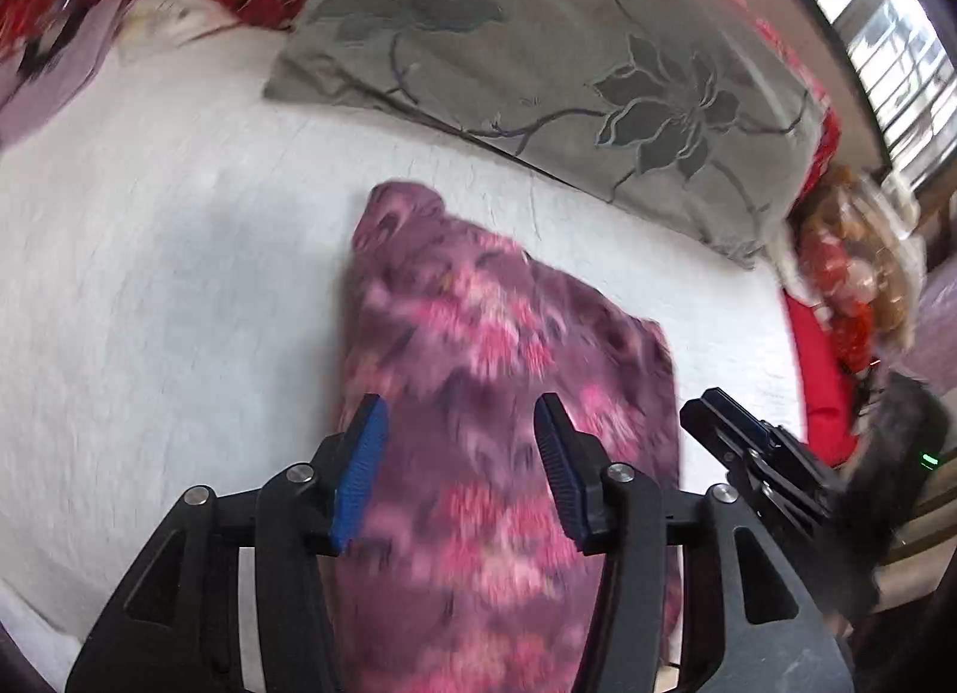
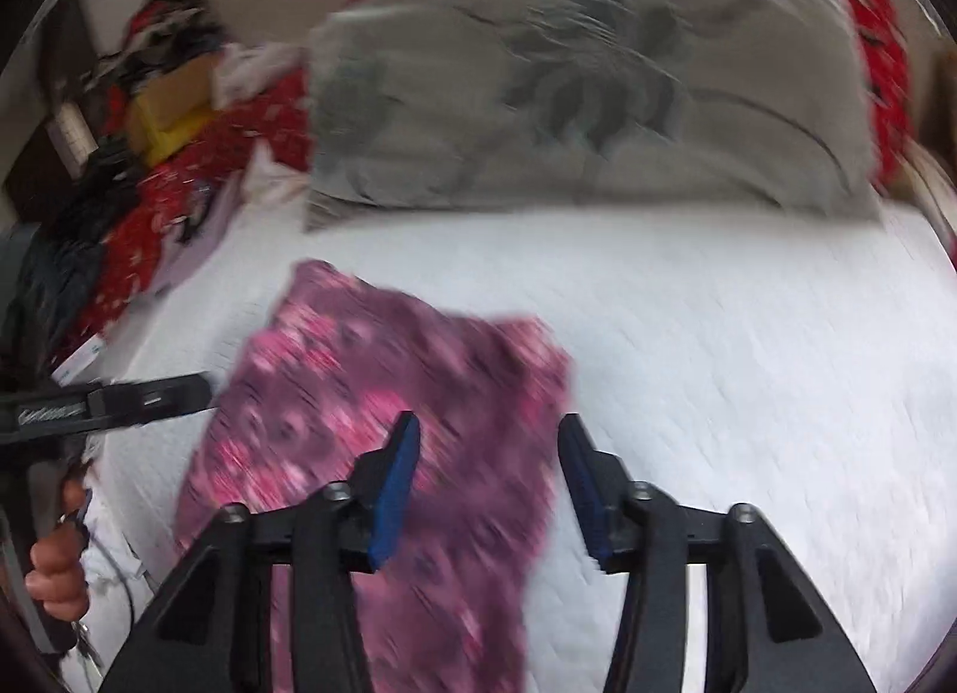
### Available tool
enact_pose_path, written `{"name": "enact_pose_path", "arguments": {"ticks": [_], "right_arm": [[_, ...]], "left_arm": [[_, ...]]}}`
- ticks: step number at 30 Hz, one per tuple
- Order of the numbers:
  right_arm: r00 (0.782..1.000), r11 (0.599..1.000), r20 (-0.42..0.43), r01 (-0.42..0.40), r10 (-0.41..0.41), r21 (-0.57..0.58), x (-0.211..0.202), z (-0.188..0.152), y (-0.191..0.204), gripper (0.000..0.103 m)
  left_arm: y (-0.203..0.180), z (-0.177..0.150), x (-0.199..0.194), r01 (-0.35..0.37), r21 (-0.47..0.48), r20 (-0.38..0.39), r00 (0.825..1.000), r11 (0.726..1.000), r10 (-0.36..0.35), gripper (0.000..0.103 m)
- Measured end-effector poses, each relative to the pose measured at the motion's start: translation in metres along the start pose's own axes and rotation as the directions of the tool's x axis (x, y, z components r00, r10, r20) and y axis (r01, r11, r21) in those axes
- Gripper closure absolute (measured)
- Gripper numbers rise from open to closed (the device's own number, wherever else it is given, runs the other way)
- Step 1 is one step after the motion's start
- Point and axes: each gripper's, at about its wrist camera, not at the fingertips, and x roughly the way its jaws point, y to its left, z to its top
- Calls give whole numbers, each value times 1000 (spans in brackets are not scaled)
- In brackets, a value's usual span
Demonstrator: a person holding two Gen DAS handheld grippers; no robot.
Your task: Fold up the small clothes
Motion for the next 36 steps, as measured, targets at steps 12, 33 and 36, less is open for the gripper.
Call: {"name": "enact_pose_path", "arguments": {"ticks": [12, 33, 36], "right_arm": [[995, 1000, -102, -2, 1, -15, 62, 31, -17, 87], [969, 996, -241, 38, -57, -84, 0, -81, 0, 40], [965, 994, -239, 98, -104, -37, -18, -79, -4, 38]], "left_arm": [[20, 20, 40, -49, -1, -62, 997, 999, 49, 33], [42, -99, -32, -179, 49, 2, 984, 983, 179, 27], [38, -111, -51, -242, 108, 31, 970, 964, 241, 27]]}}
